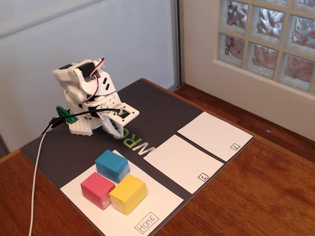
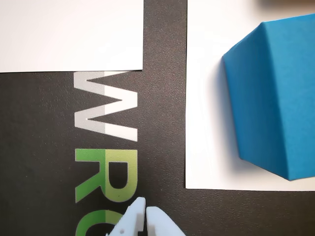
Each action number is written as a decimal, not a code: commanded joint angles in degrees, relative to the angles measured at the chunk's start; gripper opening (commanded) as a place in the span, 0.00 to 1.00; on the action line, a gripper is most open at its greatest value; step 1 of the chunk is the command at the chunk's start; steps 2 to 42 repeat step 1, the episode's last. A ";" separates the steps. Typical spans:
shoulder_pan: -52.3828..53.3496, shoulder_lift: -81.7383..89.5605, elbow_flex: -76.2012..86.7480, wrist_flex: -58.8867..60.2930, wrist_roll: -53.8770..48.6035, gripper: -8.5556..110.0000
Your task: Move box red to home
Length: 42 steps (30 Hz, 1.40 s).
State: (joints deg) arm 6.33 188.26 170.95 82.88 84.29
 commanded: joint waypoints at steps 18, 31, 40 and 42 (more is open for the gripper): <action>0.00 2.99 3.16 0.35 -0.44 0.07; 0.00 2.99 3.16 0.35 -0.44 0.07; 0.00 2.99 3.16 0.35 -0.44 0.07; 0.00 2.99 3.16 0.35 -0.44 0.07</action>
